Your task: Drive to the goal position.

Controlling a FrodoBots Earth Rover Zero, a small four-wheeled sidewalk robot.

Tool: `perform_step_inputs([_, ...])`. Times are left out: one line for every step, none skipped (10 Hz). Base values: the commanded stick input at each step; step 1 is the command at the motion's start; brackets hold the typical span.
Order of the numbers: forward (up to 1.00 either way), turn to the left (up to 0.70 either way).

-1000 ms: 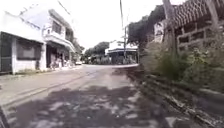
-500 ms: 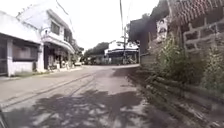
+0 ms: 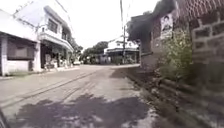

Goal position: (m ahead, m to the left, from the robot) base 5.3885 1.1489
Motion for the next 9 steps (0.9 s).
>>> perform_step_inputs([0.70, 0.00])
perform_step_inputs([0.70, 0.00])
perform_step_inputs([0.70, 0.00])
perform_step_inputs([0.70, 0.00])
perform_step_inputs([0.70, 0.02])
perform_step_inputs([0.70, 0.02])
perform_step_inputs([0.70, 0.02])
perform_step_inputs([0.70, 0.00])
perform_step_inputs([0.70, 0.00])
